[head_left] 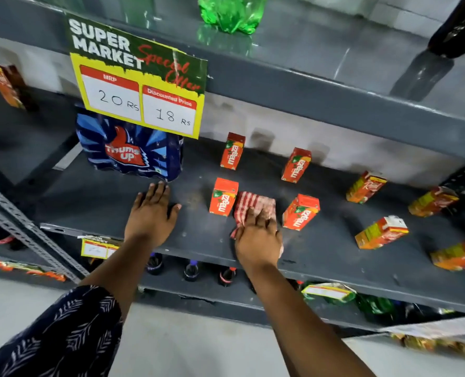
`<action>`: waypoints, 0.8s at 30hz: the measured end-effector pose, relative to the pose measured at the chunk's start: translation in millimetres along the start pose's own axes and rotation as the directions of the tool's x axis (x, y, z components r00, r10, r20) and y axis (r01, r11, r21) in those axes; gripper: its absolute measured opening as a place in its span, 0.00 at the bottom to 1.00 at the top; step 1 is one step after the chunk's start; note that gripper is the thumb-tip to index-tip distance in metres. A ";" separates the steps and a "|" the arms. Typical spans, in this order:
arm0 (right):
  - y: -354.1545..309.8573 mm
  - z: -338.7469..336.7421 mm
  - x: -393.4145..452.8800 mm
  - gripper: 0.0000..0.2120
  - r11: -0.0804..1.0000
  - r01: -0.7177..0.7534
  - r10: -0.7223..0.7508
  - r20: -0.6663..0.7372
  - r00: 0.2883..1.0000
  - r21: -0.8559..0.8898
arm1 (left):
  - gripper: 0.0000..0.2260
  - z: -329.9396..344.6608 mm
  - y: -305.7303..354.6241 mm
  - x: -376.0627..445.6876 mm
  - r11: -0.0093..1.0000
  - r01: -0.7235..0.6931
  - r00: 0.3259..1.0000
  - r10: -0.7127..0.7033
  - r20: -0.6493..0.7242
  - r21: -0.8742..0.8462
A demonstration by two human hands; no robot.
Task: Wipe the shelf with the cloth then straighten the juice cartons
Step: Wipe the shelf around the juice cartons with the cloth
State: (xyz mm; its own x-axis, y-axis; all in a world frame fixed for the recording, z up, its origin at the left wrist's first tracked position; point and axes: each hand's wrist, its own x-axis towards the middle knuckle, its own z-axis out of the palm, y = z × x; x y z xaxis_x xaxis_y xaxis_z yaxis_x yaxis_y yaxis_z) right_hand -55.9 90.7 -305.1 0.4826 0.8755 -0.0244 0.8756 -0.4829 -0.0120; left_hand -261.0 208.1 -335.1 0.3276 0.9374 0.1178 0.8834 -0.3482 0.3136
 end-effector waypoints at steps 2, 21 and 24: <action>3.8 -0.8 -18.7 0.24 0.999 0.023 -0.023 0.015 1.000 -0.035 | 0.28 -1.2 0.1 -0.3 1.000 -0.003 1.000 0.003 -0.007 0.002; 38.5 -38.7 -177.4 0.16 0.950 0.107 -0.183 0.248 0.951 0.294 | 0.28 -17.6 -15.2 -17.1 0.999 0.048 0.999 -0.048 -0.023 0.009; 6.3 -70.9 -157.6 0.13 0.923 0.230 -0.296 0.187 0.937 0.308 | 0.29 -24.7 -31.5 -19.6 0.997 0.046 0.999 -0.045 -0.014 0.054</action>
State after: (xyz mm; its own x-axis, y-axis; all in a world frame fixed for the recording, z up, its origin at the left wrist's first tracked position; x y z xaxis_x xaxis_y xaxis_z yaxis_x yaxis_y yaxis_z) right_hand -124.9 -49.3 -230.4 0.1890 0.9600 -0.2068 0.9124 -0.2495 -0.3245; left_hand -303.5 200.6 -324.0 0.2825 0.9522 0.1165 0.9144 -0.3040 0.2675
